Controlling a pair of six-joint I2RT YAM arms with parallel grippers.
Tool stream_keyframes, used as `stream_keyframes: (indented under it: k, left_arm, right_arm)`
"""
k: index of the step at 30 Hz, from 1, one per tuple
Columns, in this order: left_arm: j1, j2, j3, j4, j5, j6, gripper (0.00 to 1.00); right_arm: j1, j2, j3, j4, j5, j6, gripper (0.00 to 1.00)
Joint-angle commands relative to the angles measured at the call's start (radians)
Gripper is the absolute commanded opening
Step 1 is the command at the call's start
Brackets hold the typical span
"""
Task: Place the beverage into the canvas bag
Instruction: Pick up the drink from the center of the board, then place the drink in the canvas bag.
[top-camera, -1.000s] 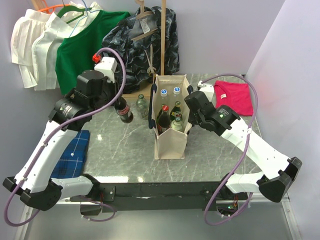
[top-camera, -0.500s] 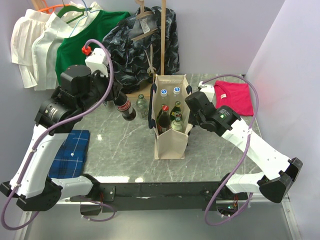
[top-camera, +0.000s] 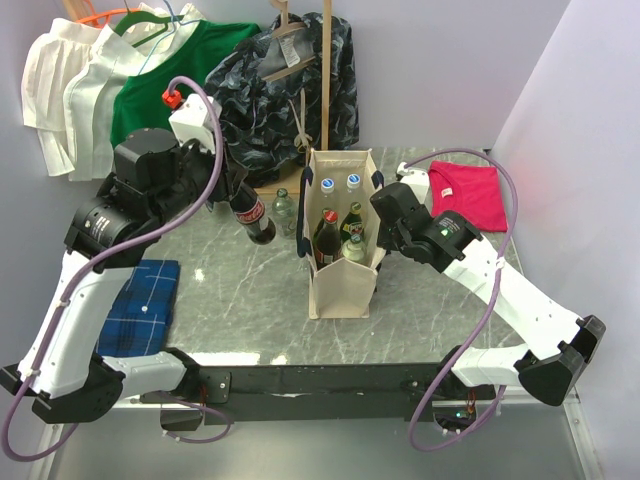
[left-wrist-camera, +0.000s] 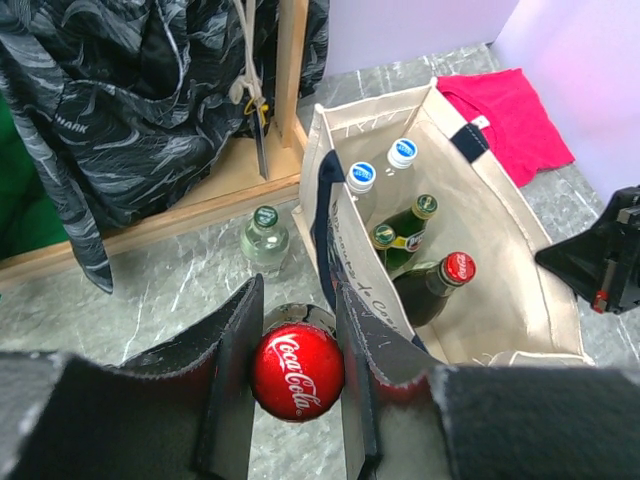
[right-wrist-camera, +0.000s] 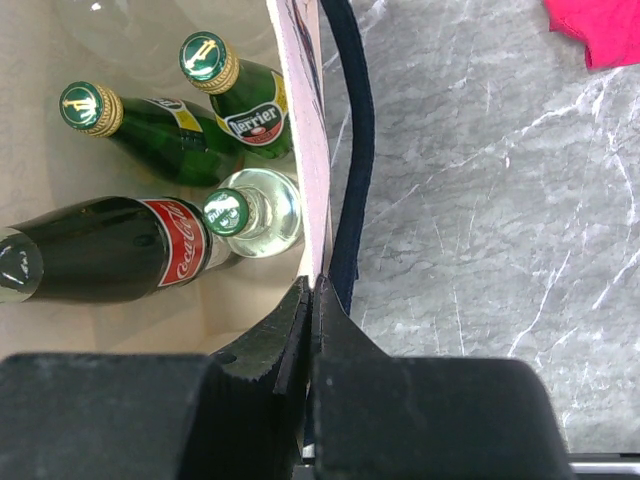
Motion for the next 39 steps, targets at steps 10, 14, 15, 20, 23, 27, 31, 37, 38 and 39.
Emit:
stream_keyframes:
  k: [10,14,15,20,23,27,31,37,38,39]
  left_arm:
    - [0.003,-0.039,0.129,0.254,0.140,0.010,0.01]
    - [0.003,-0.028,0.159,0.264,0.166,0.004,0.01]
    - [0.003,-0.020,0.172,0.265,0.176,0.001,0.01]
    - [0.003,0.000,0.198,0.287,0.217,-0.016,0.01]
    - [0.003,0.006,0.202,0.308,0.249,-0.031,0.01]
    - [0.003,0.023,0.202,0.333,0.308,-0.056,0.01]
    - [0.001,0.036,0.203,0.354,0.349,-0.076,0.01]
    - [0.001,0.055,0.208,0.376,0.407,-0.106,0.01]
    - [0.001,0.058,0.206,0.383,0.420,-0.111,0.01]
    - [0.001,0.059,0.205,0.391,0.427,-0.119,0.01]
  right_arm:
    - [-0.005,-0.009,0.060,0.009,0.042,-0.009,0.00]
    - [-0.005,0.001,0.062,0.010,0.041,-0.008,0.00]
    - [-0.005,0.001,0.059,0.010,0.038,-0.005,0.00]
    - [-0.005,0.001,0.046,0.018,0.039,-0.005,0.00]
    - [-0.006,-0.006,0.037,0.021,0.039,-0.003,0.00]
    - [-0.005,-0.016,0.023,0.028,0.039,0.001,0.00]
    - [-0.005,-0.021,0.011,0.033,0.044,0.003,0.00]
    - [-0.005,-0.027,0.003,0.041,0.041,0.004,0.00]
    - [-0.005,-0.027,0.002,0.041,0.042,0.004,0.00]
    - [-0.006,-0.029,0.000,0.042,0.041,0.003,0.00]
